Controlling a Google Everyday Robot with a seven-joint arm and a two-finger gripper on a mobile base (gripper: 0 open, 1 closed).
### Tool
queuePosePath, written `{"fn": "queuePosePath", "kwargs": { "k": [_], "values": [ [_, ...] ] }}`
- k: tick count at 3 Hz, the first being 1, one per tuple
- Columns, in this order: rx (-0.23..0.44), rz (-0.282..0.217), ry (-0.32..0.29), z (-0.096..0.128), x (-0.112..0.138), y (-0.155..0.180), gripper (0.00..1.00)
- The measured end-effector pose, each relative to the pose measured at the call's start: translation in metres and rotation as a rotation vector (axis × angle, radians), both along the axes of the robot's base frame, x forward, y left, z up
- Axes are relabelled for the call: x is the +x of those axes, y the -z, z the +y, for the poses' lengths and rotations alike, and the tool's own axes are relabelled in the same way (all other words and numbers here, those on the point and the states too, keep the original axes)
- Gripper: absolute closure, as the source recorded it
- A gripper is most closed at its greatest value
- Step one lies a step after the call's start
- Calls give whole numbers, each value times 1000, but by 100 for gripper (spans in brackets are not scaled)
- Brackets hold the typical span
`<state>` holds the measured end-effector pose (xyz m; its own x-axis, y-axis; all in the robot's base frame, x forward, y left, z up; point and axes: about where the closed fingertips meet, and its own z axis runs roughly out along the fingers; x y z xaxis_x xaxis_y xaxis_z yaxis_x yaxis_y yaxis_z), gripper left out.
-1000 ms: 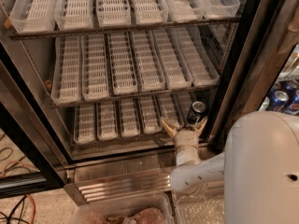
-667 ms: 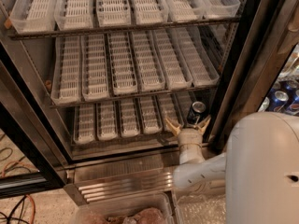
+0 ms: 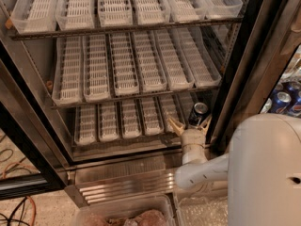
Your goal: Pick pepsi can from bottom shelf of fridge
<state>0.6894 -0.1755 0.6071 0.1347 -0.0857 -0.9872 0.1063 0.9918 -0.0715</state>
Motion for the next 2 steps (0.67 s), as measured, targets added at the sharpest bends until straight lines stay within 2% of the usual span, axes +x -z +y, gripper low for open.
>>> {"fn": "queuePosePath", "kwargs": {
  "k": [2],
  "values": [
    [22,7,6,3,11,5,0]
  ]
}}
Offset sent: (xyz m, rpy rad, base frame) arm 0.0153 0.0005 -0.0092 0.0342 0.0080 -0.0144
